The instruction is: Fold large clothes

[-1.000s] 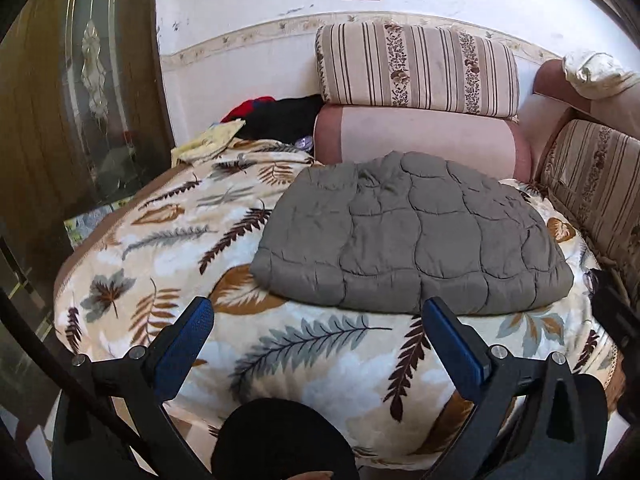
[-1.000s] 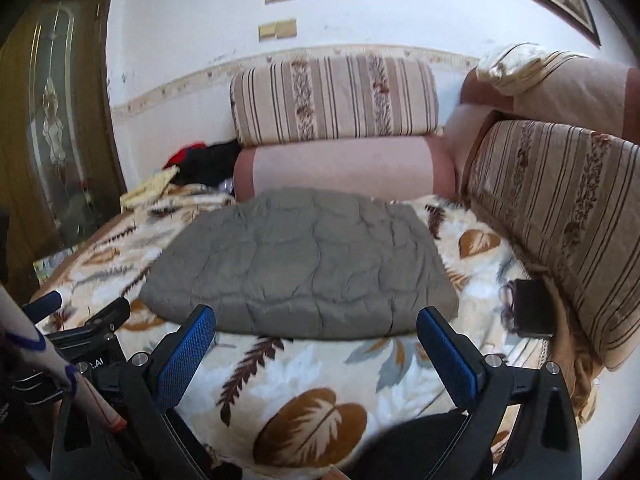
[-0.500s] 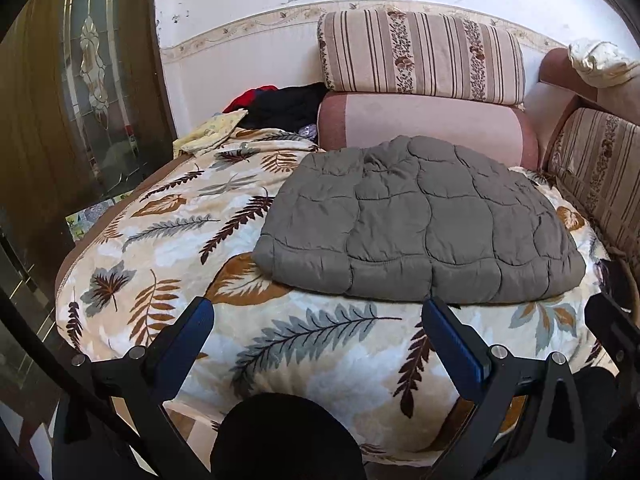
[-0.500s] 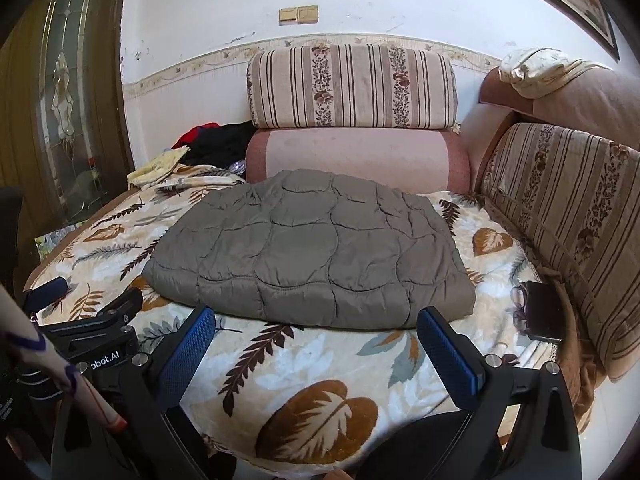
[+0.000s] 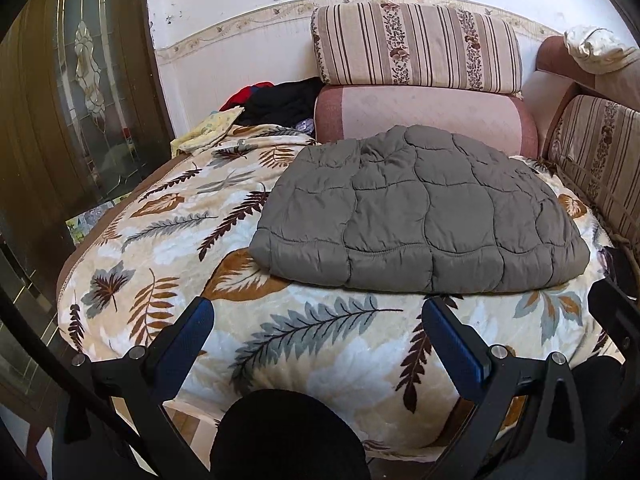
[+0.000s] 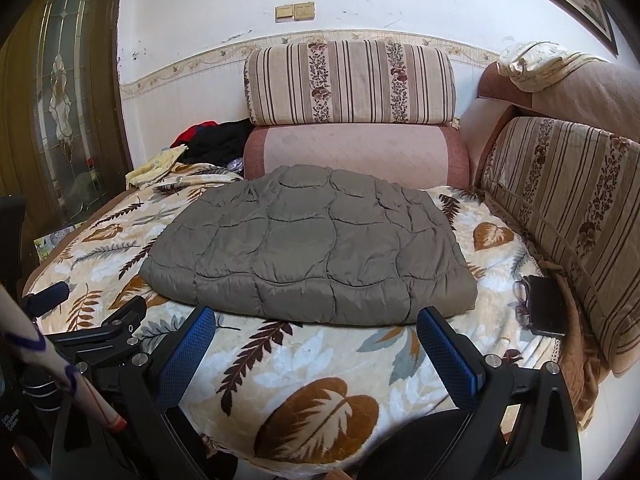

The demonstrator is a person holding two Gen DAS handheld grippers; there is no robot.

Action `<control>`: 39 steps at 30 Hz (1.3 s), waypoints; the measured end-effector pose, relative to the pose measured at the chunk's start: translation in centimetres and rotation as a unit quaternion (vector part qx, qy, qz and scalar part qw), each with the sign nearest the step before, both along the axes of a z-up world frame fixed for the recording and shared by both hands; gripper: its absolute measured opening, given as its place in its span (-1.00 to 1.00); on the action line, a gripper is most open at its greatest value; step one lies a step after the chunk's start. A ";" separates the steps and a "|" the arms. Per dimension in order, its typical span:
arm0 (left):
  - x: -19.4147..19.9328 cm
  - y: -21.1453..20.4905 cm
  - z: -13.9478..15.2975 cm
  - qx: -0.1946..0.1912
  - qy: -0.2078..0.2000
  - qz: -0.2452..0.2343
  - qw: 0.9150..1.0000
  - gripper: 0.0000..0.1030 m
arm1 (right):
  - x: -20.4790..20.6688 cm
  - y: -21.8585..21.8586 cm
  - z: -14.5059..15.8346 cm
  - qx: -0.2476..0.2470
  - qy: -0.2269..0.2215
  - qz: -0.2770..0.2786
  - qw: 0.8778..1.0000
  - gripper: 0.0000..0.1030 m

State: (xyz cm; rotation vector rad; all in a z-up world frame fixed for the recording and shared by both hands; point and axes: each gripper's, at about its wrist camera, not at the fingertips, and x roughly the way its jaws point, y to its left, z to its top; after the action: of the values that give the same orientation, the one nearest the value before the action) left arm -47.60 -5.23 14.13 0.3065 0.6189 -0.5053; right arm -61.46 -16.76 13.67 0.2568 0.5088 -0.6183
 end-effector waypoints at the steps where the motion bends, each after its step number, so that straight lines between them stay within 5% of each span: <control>1: 0.0 0.0 -0.1 0.001 0.000 -0.001 1.000 1.00 | 0.0 0.0 0.0 0.000 0.000 0.000 1.000 0.99; 39: 0.2 0.2 -0.7 0.006 0.010 -0.004 1.000 1.00 | 0.5 0.1 -0.7 0.003 0.009 0.003 1.000 0.99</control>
State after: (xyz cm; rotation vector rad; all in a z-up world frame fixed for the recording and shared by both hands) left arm -47.45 -5.06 13.42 0.3154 0.6404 -0.5139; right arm -60.96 -16.63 12.95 0.2548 0.5293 -0.6136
